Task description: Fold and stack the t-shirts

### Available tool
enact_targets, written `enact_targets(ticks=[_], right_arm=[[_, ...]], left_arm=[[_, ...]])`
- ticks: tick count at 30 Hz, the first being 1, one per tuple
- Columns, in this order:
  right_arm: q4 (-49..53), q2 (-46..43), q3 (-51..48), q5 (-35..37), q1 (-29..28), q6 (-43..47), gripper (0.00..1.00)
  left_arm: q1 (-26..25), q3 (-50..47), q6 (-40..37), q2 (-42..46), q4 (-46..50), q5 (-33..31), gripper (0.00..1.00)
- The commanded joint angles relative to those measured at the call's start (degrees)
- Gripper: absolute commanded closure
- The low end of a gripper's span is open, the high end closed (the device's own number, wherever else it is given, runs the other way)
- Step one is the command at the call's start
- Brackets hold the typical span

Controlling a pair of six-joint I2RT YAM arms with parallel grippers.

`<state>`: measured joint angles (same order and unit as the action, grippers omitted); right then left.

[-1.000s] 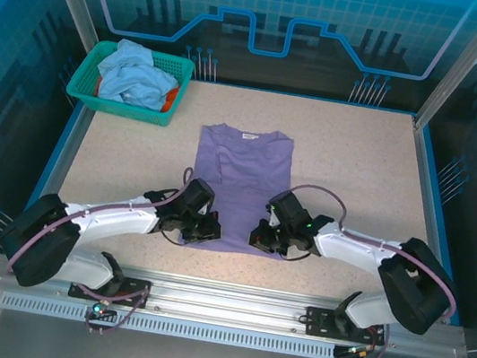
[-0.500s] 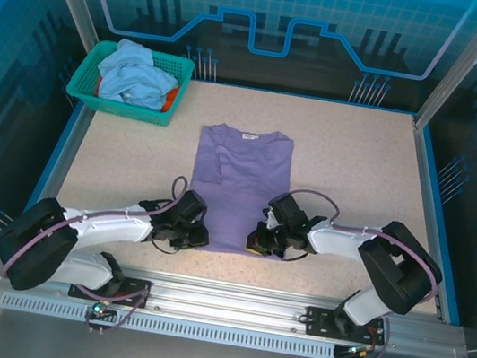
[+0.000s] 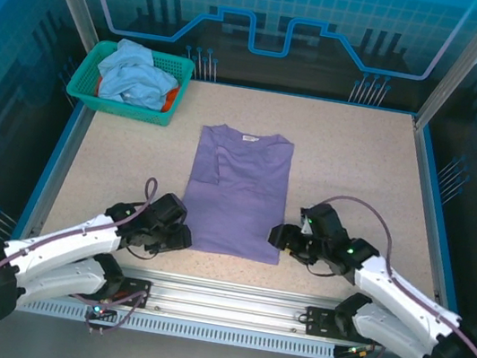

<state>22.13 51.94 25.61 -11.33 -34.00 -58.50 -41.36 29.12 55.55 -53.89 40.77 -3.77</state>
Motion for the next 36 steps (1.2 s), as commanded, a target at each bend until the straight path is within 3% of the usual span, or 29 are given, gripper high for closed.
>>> enact_targets(ticks=[1,6,12,19,23,36], right_arm=[[5.16,2.02,-3.16,-1.55,2.61,0.54,0.41],[1.12,7.07,-3.0,-4.18,2.36,2.35,0.48],[-0.11,11.32,-0.2,-3.57,-1.57,3.25,0.52],[-0.66,15.33,1.44,-2.49,-3.51,3.2,0.56],[-0.95,18.16,1.95,-2.04,-3.61,2.82,0.6],[-2.38,25.07,4.88,-1.7,-4.87,4.35,0.95]], left_arm=[[1.18,-0.08,-0.52,1.23,6.3,-2.11,0.43],[8.51,-5.07,-2.35,2.04,-3.3,7.27,0.49],[11.35,-5.79,-3.17,1.12,-8.77,11.62,0.55],[11.66,-5.39,-4.51,-3.4,-11.51,11.65,0.63],[11.79,-5.12,-5.66,-4.86,-10.48,8.64,0.7],[11.67,-5.03,-8.31,-9.77,-14.59,6.09,0.85]])
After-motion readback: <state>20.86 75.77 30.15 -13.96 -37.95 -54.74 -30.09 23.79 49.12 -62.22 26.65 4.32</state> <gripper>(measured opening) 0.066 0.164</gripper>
